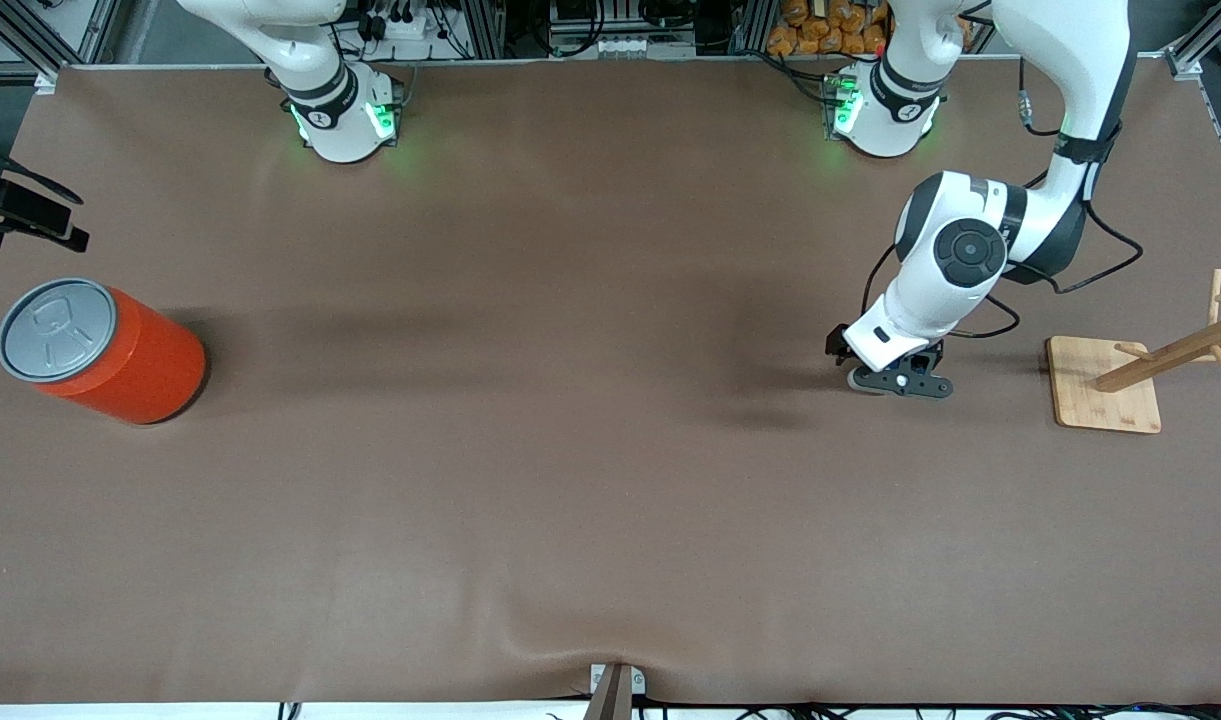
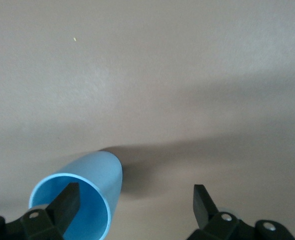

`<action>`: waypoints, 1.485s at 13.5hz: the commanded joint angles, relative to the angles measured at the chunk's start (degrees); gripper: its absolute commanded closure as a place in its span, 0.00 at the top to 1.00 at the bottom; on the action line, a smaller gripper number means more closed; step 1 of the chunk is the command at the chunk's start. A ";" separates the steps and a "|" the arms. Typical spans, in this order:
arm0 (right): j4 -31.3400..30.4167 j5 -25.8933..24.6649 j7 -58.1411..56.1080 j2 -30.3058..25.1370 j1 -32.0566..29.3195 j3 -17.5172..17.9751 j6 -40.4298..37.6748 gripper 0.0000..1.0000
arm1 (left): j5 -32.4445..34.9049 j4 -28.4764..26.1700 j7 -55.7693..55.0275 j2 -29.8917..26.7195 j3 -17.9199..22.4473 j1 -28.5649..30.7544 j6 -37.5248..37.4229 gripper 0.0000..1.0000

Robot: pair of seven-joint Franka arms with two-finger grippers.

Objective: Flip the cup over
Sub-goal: 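Rotate the held cup upright and lower it with the left gripper, then open the left gripper and lift it off the upright cup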

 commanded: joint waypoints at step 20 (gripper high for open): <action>0.76 0.75 0.86 0.11 -0.92 0.74 -0.29 1.00 | -5.88 34.69 8.38 -18.02 -0.25 10.65 -52.62 1.00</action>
